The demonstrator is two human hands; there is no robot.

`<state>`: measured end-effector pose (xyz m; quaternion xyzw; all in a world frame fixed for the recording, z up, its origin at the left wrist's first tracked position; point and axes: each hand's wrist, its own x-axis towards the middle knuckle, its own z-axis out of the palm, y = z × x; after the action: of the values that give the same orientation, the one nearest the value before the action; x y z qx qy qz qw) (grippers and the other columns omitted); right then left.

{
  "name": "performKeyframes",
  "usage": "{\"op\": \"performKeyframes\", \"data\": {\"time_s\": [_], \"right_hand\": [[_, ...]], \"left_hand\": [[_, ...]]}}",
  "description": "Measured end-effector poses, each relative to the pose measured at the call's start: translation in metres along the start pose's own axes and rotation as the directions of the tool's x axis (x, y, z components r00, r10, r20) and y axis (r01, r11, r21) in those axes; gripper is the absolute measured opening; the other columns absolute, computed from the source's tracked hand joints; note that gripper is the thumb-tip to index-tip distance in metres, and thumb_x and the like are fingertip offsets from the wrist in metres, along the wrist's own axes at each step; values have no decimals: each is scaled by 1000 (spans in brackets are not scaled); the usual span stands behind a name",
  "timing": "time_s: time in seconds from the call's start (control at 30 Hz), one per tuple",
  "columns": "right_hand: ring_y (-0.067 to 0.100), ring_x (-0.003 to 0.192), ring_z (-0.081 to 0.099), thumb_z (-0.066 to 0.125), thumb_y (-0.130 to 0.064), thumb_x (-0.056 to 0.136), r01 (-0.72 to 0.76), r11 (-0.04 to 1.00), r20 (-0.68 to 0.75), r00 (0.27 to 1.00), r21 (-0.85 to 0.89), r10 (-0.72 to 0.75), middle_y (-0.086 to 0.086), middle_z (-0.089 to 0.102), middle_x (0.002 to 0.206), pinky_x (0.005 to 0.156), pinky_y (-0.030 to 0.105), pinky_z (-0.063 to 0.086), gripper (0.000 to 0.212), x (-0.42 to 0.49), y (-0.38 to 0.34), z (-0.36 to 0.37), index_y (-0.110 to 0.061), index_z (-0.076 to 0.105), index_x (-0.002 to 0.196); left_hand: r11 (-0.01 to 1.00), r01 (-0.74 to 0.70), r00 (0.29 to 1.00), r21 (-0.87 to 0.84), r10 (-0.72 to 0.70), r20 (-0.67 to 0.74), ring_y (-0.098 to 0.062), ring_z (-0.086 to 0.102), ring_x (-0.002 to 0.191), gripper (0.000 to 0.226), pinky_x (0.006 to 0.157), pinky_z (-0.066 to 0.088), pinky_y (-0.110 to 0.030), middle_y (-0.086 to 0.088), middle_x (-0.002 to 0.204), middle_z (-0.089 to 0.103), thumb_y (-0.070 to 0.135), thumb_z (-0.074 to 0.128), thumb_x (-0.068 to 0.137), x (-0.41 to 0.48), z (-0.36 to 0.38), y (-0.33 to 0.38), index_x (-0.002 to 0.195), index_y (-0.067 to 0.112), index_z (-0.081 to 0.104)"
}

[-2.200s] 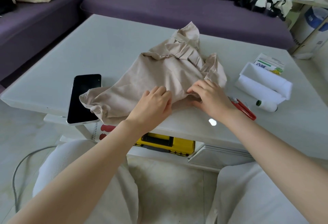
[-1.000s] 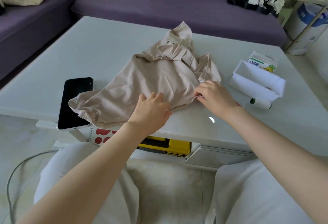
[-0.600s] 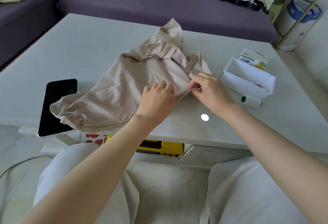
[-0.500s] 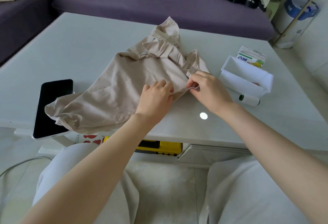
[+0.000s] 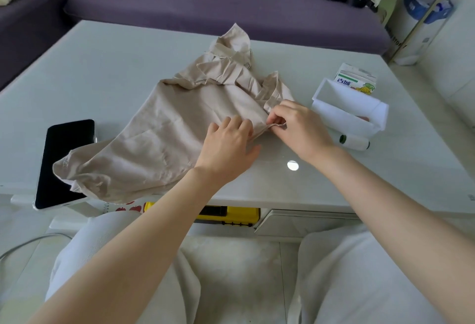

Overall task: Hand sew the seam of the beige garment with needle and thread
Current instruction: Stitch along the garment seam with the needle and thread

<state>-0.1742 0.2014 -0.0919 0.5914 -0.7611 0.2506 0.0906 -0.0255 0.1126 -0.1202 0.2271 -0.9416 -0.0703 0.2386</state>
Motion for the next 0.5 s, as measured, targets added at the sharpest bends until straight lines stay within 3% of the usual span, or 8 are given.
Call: {"op": "performKeyframes", "data": {"time_s": [0.13,0.23,0.33,0.43,0.5], "right_hand": [[21,79,59,68,0,74,-22,1000,-14,1000,19,23,4,63,84,60,27,39,11,1,-4,-2,-9,67,80],[22,82,60,67,1,75,3,999,7,1000,45,-3,3,63,87,62,29,42,14,-2,-5,-5,-10,68,85],[23,88,60,61,4,78,25,999,-17,1000,42,-24,5,61,97,67,30,46,23,-13,1,-13,-9,65,97],[22,88,60,56,1,85,-131,991,-122,984,13,131,7,59,101,69,34,48,20,-32,16,-23,-6,60,103],[27,91,59,51,-5,91,-304,952,-118,947,-42,297,10,59,103,71,40,49,15,-42,30,-28,-5,60,102]], "left_hand": [[1000,-5,1000,-30,4,-30,-32,60,79,30,67,42,-37,-9,87,62,27,73,73,9,5,5,93,7,62],[999,-20,995,-32,16,-98,-31,60,65,12,58,43,-37,-7,71,62,19,63,75,17,8,9,76,7,64],[1000,-11,990,3,11,-140,-30,56,57,12,57,39,-35,-5,62,60,13,62,76,22,9,11,65,8,60],[1000,17,989,-11,-18,-149,-30,56,59,11,61,37,-35,-5,63,61,8,68,73,25,11,12,66,9,61],[999,26,988,-19,-28,-155,-30,57,61,8,63,36,-35,-4,64,63,12,66,75,25,13,14,68,10,62]]}}
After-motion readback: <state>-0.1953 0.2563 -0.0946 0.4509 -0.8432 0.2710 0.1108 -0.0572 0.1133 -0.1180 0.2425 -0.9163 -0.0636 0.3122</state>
